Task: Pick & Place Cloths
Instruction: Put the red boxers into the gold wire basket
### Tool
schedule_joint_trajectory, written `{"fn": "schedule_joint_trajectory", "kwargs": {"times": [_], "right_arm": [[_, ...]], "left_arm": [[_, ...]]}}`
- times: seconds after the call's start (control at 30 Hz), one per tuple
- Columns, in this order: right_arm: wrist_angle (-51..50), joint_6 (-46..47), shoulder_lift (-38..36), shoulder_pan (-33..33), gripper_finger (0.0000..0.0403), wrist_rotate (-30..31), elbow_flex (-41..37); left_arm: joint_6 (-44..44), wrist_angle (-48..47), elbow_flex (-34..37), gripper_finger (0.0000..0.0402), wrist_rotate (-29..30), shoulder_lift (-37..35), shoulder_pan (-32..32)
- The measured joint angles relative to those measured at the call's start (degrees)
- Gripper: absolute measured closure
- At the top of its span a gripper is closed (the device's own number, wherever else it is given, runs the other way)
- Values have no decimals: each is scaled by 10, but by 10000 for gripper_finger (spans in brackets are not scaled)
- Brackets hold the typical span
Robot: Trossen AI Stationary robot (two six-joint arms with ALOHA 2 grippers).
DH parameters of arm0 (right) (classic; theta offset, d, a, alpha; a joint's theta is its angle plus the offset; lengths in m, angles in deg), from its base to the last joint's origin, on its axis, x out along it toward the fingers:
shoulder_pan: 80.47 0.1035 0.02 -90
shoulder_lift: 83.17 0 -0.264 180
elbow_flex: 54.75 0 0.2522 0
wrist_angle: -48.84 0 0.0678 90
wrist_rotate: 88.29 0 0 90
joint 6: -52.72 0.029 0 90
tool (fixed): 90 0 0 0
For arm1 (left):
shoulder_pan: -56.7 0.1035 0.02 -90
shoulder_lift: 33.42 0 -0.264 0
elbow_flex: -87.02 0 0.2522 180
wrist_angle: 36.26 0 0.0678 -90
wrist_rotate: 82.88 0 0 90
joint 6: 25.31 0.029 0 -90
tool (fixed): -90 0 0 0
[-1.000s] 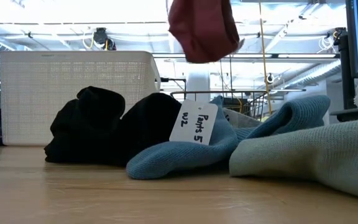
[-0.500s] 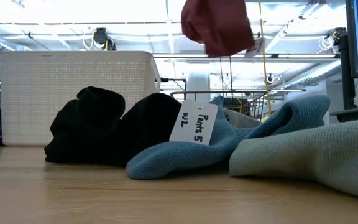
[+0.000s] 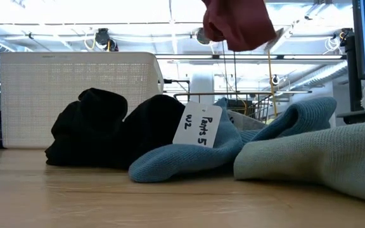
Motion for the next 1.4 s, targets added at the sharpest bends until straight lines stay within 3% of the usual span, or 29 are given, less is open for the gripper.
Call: {"fn": "schedule_joint_trajectory", "kwargs": {"times": [0.23,0.37,0.5,0.9,1.4], "right_arm": [[11,-6,-4,-73,402,-88,0],[12,-2,3,-112,402,-141,0],[12,2,14,-144,402,-156,0],[10,132,70,-198,402,-175,0],[-117,242,192,-204,403,-127,0]], "left_arm": [[-74,-150,0,351,-14,0,-49],[-120,-203,0,350,31,16,-83],[-132,-225,0,350,94,29,-114],[-134,-227,0,350,234,37,-166],[-148,-226,0,350,239,38,-167]]}}
